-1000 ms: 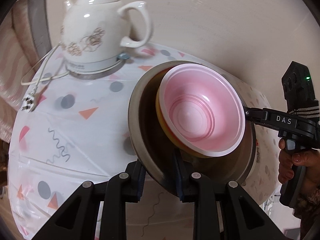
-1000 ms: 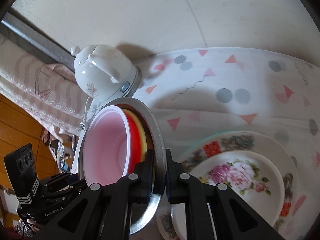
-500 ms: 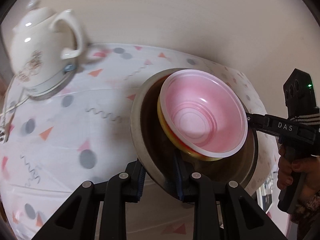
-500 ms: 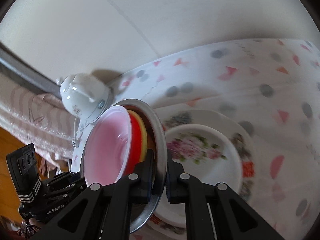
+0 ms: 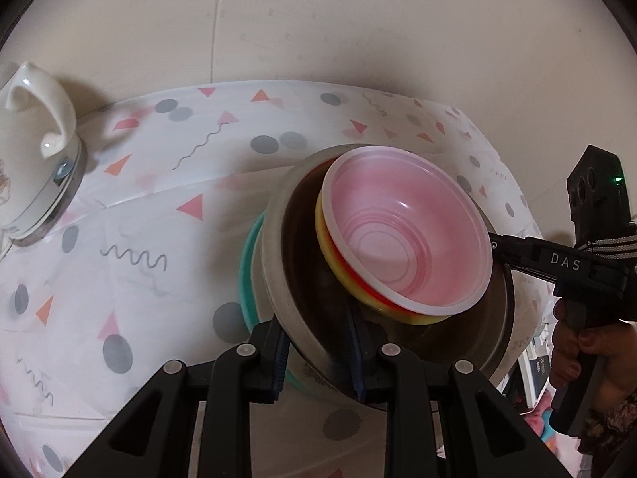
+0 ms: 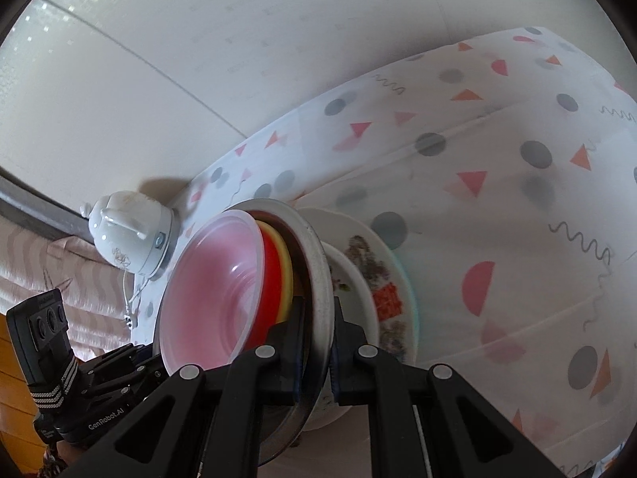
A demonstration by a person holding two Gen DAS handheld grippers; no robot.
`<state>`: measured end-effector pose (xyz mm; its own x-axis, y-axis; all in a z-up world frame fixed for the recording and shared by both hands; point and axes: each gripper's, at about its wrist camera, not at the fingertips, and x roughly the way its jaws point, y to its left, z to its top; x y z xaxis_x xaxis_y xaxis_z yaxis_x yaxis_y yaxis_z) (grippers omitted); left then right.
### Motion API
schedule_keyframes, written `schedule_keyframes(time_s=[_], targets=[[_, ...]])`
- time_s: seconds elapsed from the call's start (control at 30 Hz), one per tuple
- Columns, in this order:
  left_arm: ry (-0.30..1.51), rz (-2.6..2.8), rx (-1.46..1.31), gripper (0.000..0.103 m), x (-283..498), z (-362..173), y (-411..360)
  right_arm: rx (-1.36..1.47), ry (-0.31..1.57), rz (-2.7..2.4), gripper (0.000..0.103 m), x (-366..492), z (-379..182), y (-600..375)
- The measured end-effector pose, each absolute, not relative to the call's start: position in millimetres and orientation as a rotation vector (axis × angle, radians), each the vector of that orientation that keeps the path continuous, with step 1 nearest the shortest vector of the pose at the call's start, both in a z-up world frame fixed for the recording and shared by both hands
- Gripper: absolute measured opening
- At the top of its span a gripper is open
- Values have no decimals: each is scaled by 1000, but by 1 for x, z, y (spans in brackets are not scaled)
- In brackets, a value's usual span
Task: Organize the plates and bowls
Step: 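Carry the nested bowls with both grippers and lower them onto the plate stack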
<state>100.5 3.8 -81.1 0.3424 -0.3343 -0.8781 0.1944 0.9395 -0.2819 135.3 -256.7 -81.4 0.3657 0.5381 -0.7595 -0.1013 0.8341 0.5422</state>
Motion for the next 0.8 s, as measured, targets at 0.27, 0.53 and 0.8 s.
schedule_keyframes(time_s=[0.27,0.53,0.8], targets=[[1190,-332,-128,26,109,-92,0,471,1137,419,11,137,-92,-262],[1196,-328,-121,26,110,-97,-2,472,1135,416,12,139,-97,-263],[1198,-327,-99,25,110,-101,-5,482,1128,404,12,137,-99,-265]])
